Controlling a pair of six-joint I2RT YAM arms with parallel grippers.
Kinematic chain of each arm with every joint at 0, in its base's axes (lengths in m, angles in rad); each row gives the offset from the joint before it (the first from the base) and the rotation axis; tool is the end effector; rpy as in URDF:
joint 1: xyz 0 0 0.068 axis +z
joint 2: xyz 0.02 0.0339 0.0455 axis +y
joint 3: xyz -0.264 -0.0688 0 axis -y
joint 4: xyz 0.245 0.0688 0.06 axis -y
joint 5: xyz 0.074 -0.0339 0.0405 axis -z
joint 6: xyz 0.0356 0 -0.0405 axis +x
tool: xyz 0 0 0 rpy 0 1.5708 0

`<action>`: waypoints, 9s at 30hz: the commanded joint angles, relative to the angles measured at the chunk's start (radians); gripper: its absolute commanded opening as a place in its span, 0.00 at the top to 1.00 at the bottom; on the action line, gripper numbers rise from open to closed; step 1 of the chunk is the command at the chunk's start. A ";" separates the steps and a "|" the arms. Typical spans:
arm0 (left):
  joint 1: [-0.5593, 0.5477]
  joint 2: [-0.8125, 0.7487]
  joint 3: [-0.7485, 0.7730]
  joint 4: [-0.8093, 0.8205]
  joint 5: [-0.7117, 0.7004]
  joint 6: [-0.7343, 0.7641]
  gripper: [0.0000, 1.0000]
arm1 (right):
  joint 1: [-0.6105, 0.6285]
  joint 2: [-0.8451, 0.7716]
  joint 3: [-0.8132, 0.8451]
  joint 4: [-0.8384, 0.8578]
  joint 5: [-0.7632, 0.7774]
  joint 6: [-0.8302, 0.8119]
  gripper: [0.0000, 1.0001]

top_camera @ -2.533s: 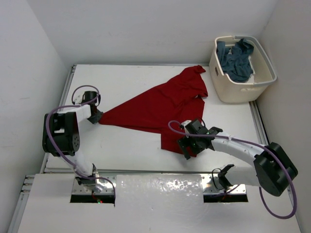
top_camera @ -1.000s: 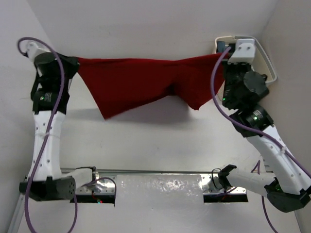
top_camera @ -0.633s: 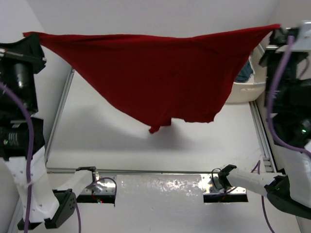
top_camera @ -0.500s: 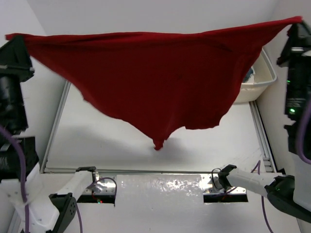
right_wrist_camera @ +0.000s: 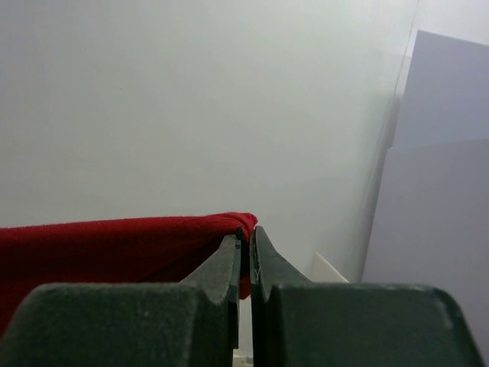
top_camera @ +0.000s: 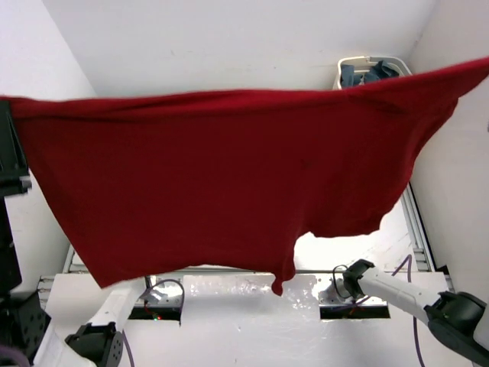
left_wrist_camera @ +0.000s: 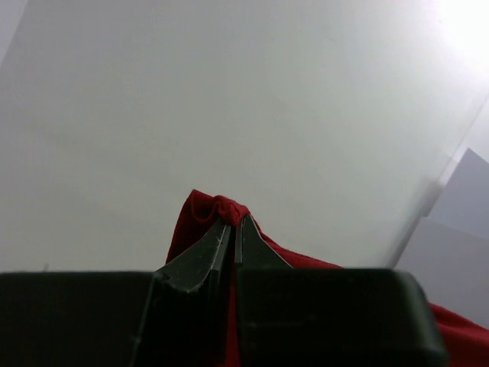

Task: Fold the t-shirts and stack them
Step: Flatten out the tshirt, then grap the side of the flattened tshirt closest away from the robot with both arms

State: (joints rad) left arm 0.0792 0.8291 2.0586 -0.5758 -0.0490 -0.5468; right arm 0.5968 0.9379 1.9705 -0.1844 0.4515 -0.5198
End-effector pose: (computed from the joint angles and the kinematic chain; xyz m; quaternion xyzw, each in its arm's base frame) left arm -0.0459 -0.0019 0.6257 -0.1572 0.4143 -0.1971 0.8745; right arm 0.0154 -0.0083 0.6470 -0.0049 0.4031 -0.0440 0.9141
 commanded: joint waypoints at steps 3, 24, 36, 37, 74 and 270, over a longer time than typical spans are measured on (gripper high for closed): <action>0.011 -0.065 -0.063 -0.001 0.021 -0.033 1.00 | -0.008 -0.068 -0.022 0.019 -0.036 0.009 1.00; 0.017 0.068 -0.822 0.224 -0.060 -0.159 1.00 | -0.044 0.186 -0.621 0.534 0.316 -0.117 1.00; 0.017 0.439 -0.908 0.491 -0.089 -0.101 1.00 | -0.302 0.597 -0.549 0.444 0.124 0.179 1.00; 0.017 0.473 -0.891 0.502 -0.100 -0.093 1.00 | -0.319 0.625 -0.535 0.447 0.115 0.193 1.00; -0.015 1.382 0.000 0.470 0.029 0.048 0.00 | -0.285 1.214 -0.094 0.409 -0.244 0.283 0.01; 0.007 0.482 -1.523 0.074 -0.189 -0.372 1.00 | 0.408 0.341 -1.503 -0.262 -0.303 0.856 0.33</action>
State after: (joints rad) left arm 0.0788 1.2964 0.5537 -0.5369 -0.2661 -0.9161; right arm 0.9989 1.2560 0.4801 -0.4908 0.0959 0.3111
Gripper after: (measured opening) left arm 0.017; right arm 0.702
